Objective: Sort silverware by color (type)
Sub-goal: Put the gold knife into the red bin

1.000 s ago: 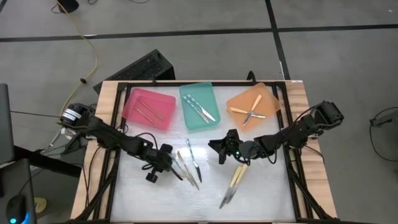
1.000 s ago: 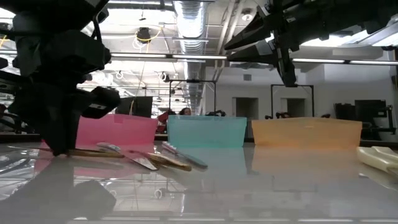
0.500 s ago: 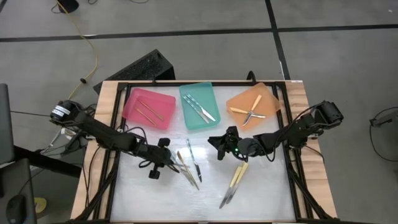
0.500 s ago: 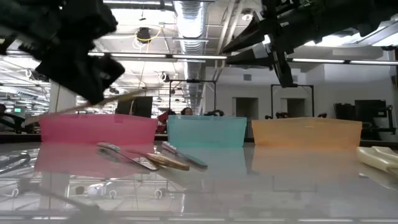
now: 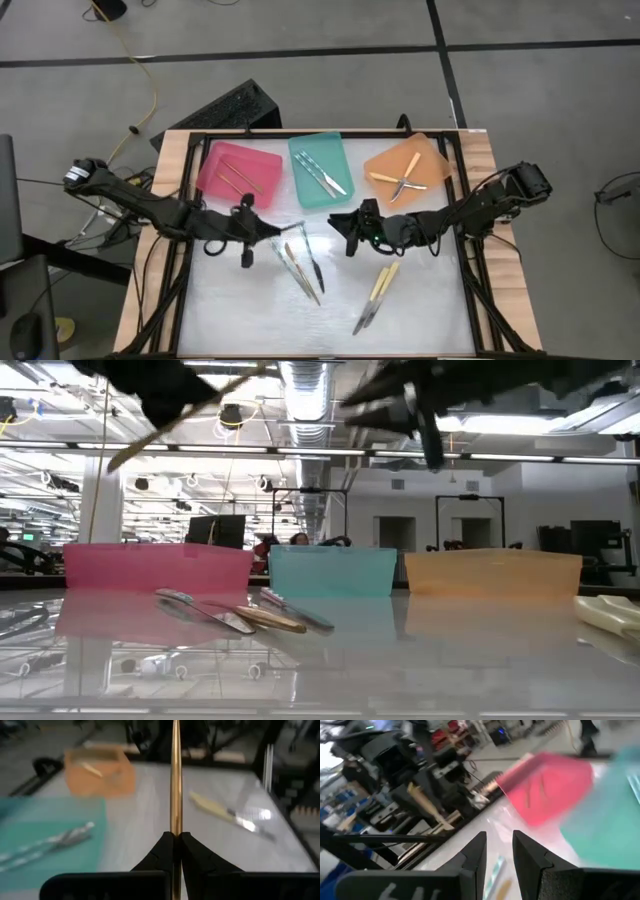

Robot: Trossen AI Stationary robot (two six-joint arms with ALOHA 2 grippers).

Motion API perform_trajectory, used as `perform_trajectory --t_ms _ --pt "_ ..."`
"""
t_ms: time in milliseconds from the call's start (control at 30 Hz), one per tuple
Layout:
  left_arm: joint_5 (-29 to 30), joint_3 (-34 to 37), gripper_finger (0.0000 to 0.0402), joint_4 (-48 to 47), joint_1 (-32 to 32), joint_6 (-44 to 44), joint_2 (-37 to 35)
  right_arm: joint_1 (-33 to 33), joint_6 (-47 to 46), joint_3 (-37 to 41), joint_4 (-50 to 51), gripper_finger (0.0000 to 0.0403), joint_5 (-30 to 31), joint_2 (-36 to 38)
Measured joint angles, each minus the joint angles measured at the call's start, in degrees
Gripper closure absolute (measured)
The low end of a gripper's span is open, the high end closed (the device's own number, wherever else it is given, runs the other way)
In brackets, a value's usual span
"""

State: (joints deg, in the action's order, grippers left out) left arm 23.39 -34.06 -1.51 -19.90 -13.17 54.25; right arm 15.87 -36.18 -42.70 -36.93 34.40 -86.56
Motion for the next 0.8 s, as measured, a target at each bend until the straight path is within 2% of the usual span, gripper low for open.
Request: perform_trajectory --t_ms 133,267,400,500,700,800 --pt "3.81 -0.02 0.0394 3.52 0.00 0.73 -3.38 -1.33 9.78 -4.77 0.17 0.0281 0.03 0.03" --pt "4.80 -0.02 0.0393 7.64 0.02 4.36 -6.06 -3.68 12.66 -8.22 0.56 0.0234 -0.17 0.04" --pt "6.75 -0.02 0.0392 8.94 0.02 6.64 -7.38 -6.37 12.73 -10.96 0.51 0.0173 -7.77 0.04" --pt "8.42 -0.02 0.0392 9.63 0.12 7.86 -7.51 -7.70 13.39 -12.88 0.66 0.0139 -10.22 0.04" --pt "8.78 -0.02 0.0391 10.20 1.83 8.42 -7.39 -8.73 19.09 -15.60 1.03 0.0120 -10.68 0.00" --pt "7.73 -0.02 0.0391 10.73 3.40 8.63 -7.38 -9.55 19.57 -16.38 0.92 0.0120 -13.48 0.00"
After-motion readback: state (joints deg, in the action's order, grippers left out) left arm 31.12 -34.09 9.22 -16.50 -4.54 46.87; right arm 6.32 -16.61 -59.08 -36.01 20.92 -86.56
